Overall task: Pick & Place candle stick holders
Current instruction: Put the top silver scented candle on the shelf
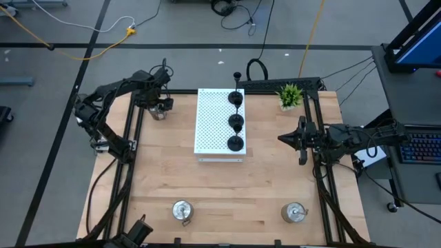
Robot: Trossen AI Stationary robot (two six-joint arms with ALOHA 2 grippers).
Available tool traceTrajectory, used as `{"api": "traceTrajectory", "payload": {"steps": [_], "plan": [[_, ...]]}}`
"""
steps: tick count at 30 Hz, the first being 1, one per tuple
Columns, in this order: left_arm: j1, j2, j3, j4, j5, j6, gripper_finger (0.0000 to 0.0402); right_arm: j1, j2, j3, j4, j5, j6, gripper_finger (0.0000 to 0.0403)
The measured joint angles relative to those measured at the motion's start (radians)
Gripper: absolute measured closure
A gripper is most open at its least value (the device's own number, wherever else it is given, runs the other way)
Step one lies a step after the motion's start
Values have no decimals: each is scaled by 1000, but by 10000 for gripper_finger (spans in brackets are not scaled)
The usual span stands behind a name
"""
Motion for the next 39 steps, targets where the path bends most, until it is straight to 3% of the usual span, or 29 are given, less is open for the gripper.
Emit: {"api": "traceTrajectory", "payload": {"steps": [10, 20, 27, 39], "plan": [[-32, 0, 0, 14, -62, 1, 2, 0, 0, 0, 0, 0, 0, 403], [-32, 0, 0, 82, -3, 0, 3, 0, 0, 0, 0, 0, 0, 403], [-32, -1, 0, 84, 5, -2, 48, 0, 0, 0, 0, 0, 0, 403], [-32, -1, 0, 88, 5, -2, 53, 0, 0, 0, 0, 0, 0, 403]]}}
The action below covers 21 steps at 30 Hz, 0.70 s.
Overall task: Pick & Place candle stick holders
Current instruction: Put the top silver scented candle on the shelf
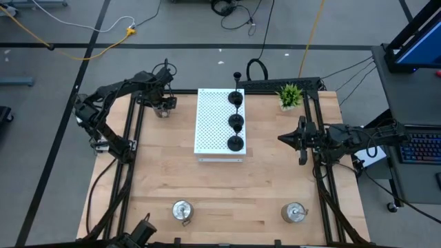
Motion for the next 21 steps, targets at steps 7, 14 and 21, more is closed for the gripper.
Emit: {"api": "traceTrajectory", "payload": {"steps": [7, 14, 21], "plan": [[0, 0, 0, 8, -4, 14, 56, 0, 0, 0, 0, 0, 0, 403], [0, 1, 0, 19, -6, 35, 56, 0, 0, 0, 0, 0, 0, 403], [0, 1, 0, 21, 29, 67, 54, 0, 0, 0, 0, 1, 0, 403]]}}
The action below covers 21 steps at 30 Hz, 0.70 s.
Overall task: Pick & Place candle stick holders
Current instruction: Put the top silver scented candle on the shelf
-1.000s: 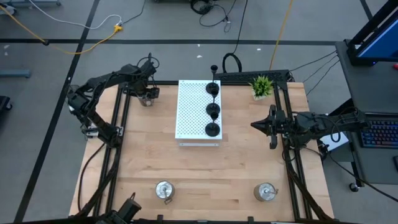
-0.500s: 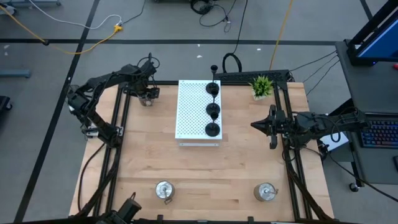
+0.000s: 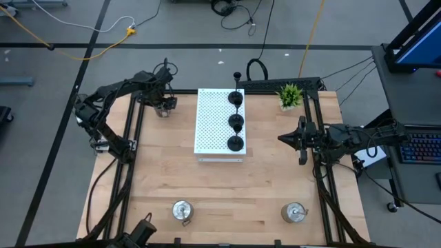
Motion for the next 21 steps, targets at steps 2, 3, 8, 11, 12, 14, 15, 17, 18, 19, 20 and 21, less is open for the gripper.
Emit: {"api": "traceTrajectory", "payload": {"steps": [2, 3, 8, 11, 12, 14, 15, 17, 18, 19, 20, 21], "plan": [[-4, -4, -1, 1, 12, 2, 57, 0, 0, 0, 0, 0, 0, 403], [-6, -8, -1, 1, 14, 3, 57, 0, 0, 0, 0, 0, 0, 403], [-10, -62, -1, -3, 70, 12, 57, 0, 0, 0, 0, 0, 0, 403], [-16, -124, -1, -10, 107, 10, 57, 0, 0, 0, 0, 1, 0, 403], [-18, -149, 0, -15, 121, 9, 57, 0, 0, 0, 0, 1, 0, 403], [-29, -197, 21, -42, 146, -4, 57, 0, 0, 0, 1, 1, 0, 403], [-37, -222, 37, -59, 155, -6, 57, 0, 0, 0, 0, 1, 0, 403], [-61, -268, 82, -92, 168, -15, 57, 0, 0, 0, 0, 2, 0, 403], [-75, -288, 112, -101, 170, -23, 57, 0, 0, 0, 0, 2, 0, 403], [-91, -302, 149, -117, 168, -32, 57, 0, 0, 0, 0, 2, 0, 403], [-108, -313, 186, -135, 165, -36, 57, 0, 0, 0, 0, 2, 0, 403], [-126, -320, 228, -155, 164, -42, 57, 0, 0, 0, 0, 2, 0, 403]]}}
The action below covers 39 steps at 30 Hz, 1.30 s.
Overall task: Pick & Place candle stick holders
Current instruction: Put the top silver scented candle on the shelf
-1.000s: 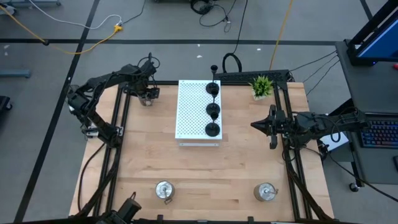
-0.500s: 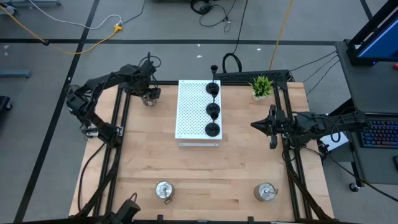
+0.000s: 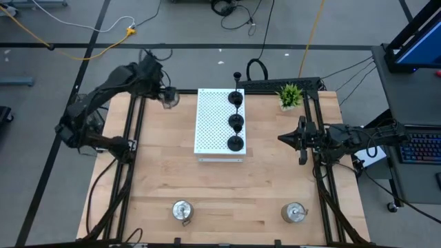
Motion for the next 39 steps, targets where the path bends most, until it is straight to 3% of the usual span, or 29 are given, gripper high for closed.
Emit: {"api": "traceTrajectory", "payload": {"steps": [8, 15, 22, 29, 39], "plan": [[-168, 65, 349, -77, -99, -44, 57, 0, 0, 0, 0, 0, 0, 403], [-291, 240, 525, -92, -114, -46, 57, 0, 0, 0, 0, 0, 0, 403], [-319, 428, 683, -206, -114, -15, 57, 0, 0, 0, 0, 0, 0, 403], [-324, 542, 770, -263, -124, 3, 57, 0, 0, 0, 0, 0, 0, 403], [-339, 610, 772, -240, -122, 7, 57, 0, 0, 0, 0, 0, 0, 403]]}}
